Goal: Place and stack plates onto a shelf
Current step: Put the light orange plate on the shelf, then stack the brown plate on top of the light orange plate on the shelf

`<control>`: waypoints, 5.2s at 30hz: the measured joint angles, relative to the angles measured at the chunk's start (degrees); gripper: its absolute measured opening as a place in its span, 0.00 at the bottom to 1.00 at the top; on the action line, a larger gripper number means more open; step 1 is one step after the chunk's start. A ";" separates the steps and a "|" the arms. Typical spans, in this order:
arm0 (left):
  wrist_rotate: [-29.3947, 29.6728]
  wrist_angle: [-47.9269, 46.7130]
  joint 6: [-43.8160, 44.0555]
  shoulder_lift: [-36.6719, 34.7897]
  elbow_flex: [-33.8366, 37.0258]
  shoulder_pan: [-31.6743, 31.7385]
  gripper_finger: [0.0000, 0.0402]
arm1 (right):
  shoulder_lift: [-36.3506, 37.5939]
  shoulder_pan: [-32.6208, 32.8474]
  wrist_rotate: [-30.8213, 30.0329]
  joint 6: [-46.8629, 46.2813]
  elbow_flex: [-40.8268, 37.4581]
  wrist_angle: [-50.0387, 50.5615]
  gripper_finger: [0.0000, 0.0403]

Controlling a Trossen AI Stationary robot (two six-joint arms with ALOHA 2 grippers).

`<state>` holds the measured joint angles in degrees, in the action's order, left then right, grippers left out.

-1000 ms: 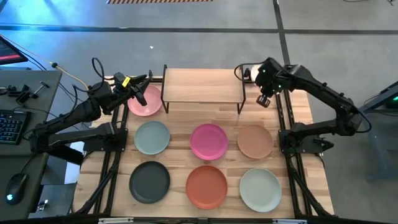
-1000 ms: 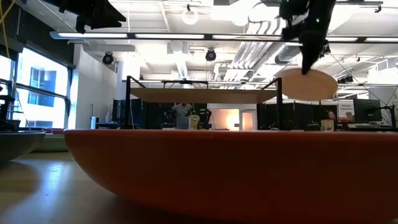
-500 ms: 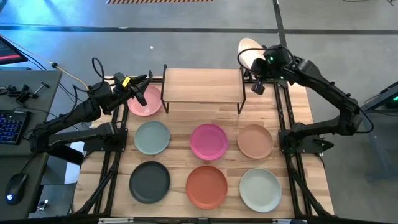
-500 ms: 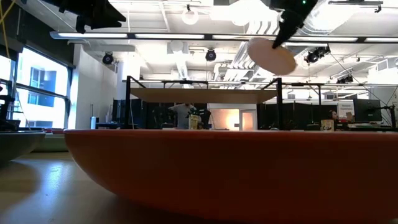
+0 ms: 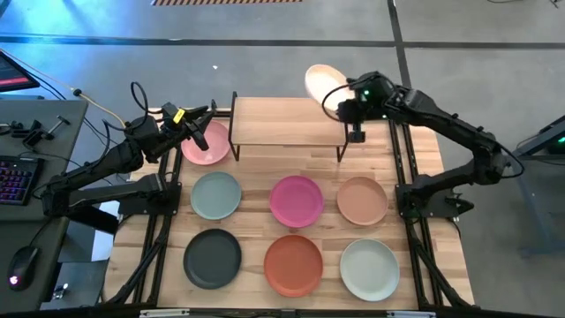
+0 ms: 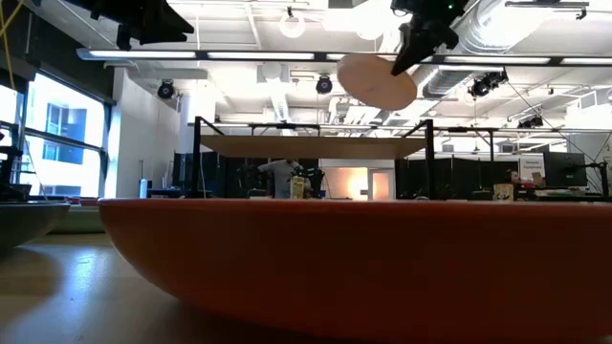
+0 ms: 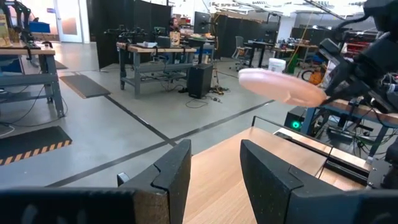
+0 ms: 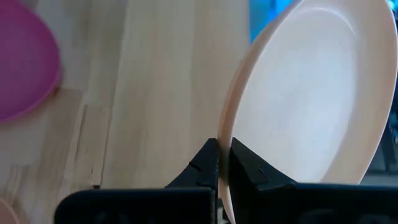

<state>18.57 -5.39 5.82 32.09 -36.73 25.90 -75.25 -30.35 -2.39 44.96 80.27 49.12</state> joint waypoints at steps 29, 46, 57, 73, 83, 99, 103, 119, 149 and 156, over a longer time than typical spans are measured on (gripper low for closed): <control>-1.97 -4.26 2.97 0.00 0.00 -0.01 0.32 | -13.49 6.40 -4.18 11.93 -0.04 5.79 0.00; -1.95 -4.26 3.01 -0.02 0.00 -0.01 0.32 | -14.50 6.38 -6.67 9.07 -0.07 7.90 0.00; -1.92 -4.26 3.06 0.00 0.00 0.01 0.32 | -14.48 6.38 -6.66 8.14 -0.07 9.69 0.00; -1.88 -4.28 3.02 -0.02 0.00 -0.01 0.32 | -16.46 6.36 -6.53 6.50 -0.11 9.75 0.00; -1.88 -4.28 3.02 -0.01 0.00 -0.01 0.32 | -16.62 5.87 -6.92 4.80 -0.11 9.76 0.00; -1.88 -4.28 3.00 0.01 0.00 0.00 0.32 | -16.62 5.86 -2.88 4.51 -0.11 9.68 0.00; -1.88 -4.28 2.99 0.00 0.00 -0.01 0.32 | -16.62 5.86 -2.26 4.33 -0.11 9.05 0.00; -1.88 -4.28 2.99 0.00 0.00 -0.01 0.32 | -16.62 5.86 -0.73 3.05 -0.11 7.56 0.00; -1.88 -4.28 2.99 -0.01 0.00 0.00 0.32 | -12.35 6.37 -7.65 -2.91 -0.11 8.77 0.26; -1.88 -4.28 2.99 0.00 0.00 -0.01 0.32 | -6.08 9.04 -7.86 -10.04 -0.09 12.07 0.26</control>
<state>16.69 -9.67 8.82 32.09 -36.73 25.89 -81.34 -21.31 -10.25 34.92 80.18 61.20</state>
